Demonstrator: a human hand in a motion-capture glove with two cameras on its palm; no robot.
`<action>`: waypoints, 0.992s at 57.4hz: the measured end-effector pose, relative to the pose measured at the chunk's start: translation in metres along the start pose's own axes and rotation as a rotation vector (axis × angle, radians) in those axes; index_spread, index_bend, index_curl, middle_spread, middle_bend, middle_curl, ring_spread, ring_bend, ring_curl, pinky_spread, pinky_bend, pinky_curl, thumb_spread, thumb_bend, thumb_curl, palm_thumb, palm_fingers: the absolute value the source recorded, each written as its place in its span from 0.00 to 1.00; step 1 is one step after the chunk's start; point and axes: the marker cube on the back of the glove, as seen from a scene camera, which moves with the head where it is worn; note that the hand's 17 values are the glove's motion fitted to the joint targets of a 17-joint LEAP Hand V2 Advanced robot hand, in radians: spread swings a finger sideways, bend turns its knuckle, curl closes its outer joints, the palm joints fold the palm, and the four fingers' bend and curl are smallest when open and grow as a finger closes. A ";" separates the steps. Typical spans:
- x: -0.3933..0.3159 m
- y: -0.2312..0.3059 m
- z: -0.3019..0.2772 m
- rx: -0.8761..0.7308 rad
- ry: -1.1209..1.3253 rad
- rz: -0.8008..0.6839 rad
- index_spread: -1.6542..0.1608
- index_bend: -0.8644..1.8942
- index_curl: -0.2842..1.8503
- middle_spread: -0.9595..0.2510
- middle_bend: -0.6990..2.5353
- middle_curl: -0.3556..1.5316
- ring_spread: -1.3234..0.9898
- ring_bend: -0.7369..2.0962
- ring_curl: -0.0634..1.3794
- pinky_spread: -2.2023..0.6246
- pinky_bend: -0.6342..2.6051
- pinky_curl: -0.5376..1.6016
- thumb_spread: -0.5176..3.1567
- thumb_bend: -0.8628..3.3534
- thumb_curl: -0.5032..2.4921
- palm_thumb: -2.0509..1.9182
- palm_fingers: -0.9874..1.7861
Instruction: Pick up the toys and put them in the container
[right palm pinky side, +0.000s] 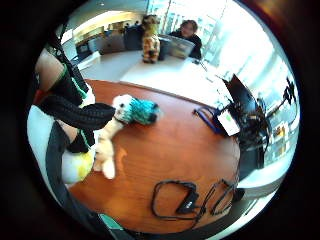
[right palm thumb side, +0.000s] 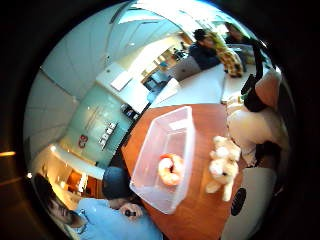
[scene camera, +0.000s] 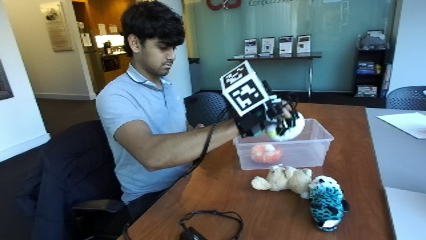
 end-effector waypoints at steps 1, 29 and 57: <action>-0.010 -0.005 -0.001 0.001 -0.002 -0.022 0.79 0.38 0.36 0.79 0.31 0.43 0.49 0.59 0.34 0.66 0.51 0.45 0.55 0.38 0.37 0.72 0.71; -0.167 -0.042 0.053 -0.305 -0.049 -0.304 0.78 0.36 0.37 0.78 0.30 0.47 0.49 0.57 0.36 0.66 0.52 0.47 0.54 0.37 0.37 0.70 0.63; -0.023 0.028 0.058 -0.430 -0.043 0.047 0.73 0.38 0.33 0.79 0.27 0.43 0.54 0.43 0.25 0.74 0.54 0.44 0.58 0.32 0.32 0.59 0.44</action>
